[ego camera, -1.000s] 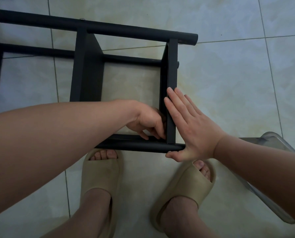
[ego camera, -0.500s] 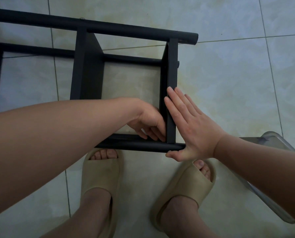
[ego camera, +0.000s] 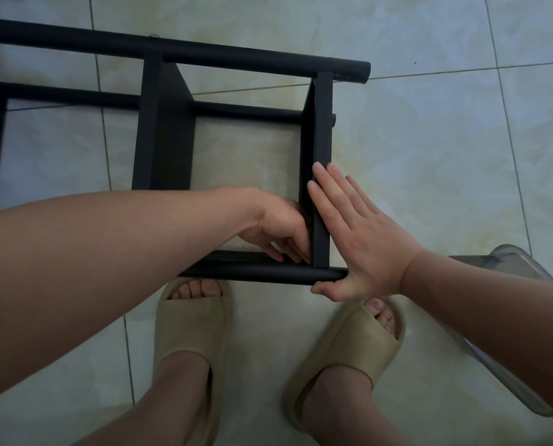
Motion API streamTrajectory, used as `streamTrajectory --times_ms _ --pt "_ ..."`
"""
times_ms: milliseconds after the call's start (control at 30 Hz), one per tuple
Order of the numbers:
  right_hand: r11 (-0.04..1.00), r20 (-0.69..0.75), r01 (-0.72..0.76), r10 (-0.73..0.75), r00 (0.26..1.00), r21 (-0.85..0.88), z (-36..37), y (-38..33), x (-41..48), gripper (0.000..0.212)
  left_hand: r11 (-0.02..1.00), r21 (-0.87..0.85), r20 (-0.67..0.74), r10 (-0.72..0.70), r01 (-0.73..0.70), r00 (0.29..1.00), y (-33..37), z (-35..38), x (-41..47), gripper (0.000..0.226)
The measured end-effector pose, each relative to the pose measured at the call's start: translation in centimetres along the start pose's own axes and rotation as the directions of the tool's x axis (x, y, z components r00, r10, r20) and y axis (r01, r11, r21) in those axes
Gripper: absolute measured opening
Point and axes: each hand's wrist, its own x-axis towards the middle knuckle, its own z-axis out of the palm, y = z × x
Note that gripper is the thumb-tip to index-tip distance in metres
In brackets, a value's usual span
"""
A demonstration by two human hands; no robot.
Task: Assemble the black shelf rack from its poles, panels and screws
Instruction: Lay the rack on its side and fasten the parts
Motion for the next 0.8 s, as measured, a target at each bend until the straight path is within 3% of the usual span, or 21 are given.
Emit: streamTrajectory --times_ms 400,567,800 --pt "1.0 -0.001 0.002 -0.002 1.0 -0.007 0.03 0.03 0.02 0.127 0.995 -0.029 -0.014 0.093 -0.093 0.996 -0.55 0.01 0.07 0.025" --pt "1.0 -0.007 0.002 -0.002 1.0 -0.008 0.07 -0.01 0.02 0.127 1.0 0.004 0.069 0.018 -0.019 0.997 -0.38 -0.44 -0.24 0.026" --pt "1.0 -0.014 0.006 -0.006 1.0 -0.003 0.09 0.03 0.04 0.127 0.998 0.052 0.058 -0.037 0.034 0.998 0.22 -0.24 -0.17 0.026"
